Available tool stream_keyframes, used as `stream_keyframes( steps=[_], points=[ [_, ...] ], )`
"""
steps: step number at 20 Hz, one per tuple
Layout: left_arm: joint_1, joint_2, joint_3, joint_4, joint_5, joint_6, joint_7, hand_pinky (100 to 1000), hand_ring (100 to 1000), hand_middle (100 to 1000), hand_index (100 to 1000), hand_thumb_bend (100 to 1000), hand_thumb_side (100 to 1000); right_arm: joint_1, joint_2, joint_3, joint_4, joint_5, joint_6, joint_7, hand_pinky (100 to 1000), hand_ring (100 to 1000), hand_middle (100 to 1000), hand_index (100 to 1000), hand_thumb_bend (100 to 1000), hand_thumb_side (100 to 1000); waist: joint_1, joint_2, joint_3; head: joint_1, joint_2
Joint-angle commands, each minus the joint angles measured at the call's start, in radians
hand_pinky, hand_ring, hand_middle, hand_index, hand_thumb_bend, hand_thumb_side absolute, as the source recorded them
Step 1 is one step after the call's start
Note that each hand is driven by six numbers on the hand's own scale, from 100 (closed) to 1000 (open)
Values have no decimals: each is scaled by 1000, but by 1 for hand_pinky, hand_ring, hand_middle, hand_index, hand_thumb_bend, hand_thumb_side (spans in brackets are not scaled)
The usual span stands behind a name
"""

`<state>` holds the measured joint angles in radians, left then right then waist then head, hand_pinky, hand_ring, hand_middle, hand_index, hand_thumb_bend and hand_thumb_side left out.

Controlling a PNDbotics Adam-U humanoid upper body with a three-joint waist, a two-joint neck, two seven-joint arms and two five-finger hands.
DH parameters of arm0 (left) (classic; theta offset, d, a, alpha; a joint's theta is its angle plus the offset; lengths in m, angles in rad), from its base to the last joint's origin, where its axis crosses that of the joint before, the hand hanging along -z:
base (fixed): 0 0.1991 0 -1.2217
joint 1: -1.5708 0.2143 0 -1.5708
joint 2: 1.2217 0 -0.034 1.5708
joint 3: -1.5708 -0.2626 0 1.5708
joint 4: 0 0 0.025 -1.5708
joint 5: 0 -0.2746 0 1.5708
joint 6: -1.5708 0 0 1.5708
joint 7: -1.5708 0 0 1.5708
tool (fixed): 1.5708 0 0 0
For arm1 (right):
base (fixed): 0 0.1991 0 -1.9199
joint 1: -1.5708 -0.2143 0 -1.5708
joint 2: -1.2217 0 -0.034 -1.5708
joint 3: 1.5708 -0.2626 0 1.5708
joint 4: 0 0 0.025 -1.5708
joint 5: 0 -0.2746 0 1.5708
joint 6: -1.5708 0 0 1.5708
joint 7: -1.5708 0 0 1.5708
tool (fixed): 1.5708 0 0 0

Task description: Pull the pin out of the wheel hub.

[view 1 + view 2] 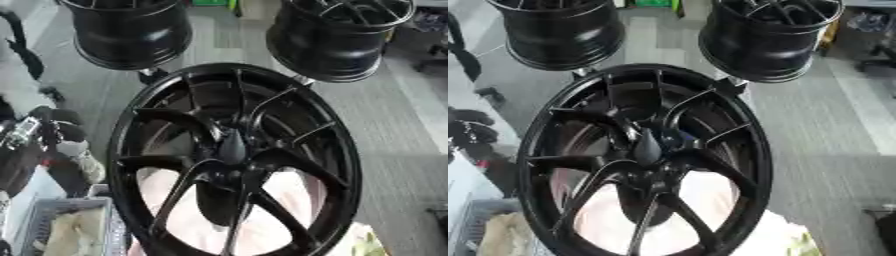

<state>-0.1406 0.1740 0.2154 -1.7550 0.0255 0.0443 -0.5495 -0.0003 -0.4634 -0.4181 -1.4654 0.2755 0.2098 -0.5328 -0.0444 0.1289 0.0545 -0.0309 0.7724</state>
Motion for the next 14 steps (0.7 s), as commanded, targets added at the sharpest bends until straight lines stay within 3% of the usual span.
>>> stream_keyframes(
  steps=[1,14],
  points=[
    [-5,7,6,-13,5,1,2,697,647,640,730,100,885,-11,-2,1,-53,15,-1,-48,624,747,865,891,231,468,0,-10,-2,-3,-2],
    [-4,2,6,-9,0,1,1,697,649,643,733,100,890,-28,95,78,-192,-66,-135,-64,574,696,820,857,162,457,4,-7,7,2,-2]
  ],
)
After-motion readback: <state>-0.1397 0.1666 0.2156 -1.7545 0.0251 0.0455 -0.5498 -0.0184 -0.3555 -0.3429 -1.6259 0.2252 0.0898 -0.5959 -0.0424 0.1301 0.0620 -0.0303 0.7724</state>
